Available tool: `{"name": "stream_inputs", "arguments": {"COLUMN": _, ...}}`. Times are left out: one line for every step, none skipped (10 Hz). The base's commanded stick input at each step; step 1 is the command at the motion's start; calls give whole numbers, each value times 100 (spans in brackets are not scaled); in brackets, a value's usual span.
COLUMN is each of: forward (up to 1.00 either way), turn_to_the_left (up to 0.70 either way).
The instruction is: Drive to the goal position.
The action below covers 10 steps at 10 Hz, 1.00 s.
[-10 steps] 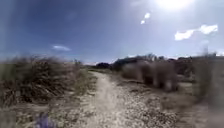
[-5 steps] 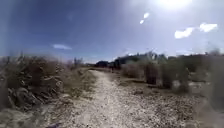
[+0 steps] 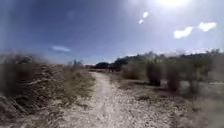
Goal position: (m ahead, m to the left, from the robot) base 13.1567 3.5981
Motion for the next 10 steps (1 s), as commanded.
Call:
{"name": "stream_inputs", "arguments": {"forward": 70, "turn_to_the_left": 0}}
{"name": "stream_inputs", "arguments": {"forward": 70, "turn_to_the_left": 0}}
{"name": "stream_inputs", "arguments": {"forward": 70, "turn_to_the_left": 0}}
{"name": "stream_inputs", "arguments": {"forward": 70, "turn_to_the_left": 0}}
{"name": "stream_inputs", "arguments": {"forward": 70, "turn_to_the_left": 1}}
{"name": "stream_inputs", "arguments": {"forward": 70, "turn_to_the_left": 5}}
{"name": "stream_inputs", "arguments": {"forward": 70, "turn_to_the_left": 8}}
{"name": "stream_inputs", "arguments": {"forward": 70, "turn_to_the_left": 12}}
{"name": "stream_inputs", "arguments": {"forward": 70, "turn_to_the_left": 15}}
{"name": "stream_inputs", "arguments": {"forward": 70, "turn_to_the_left": 15}}
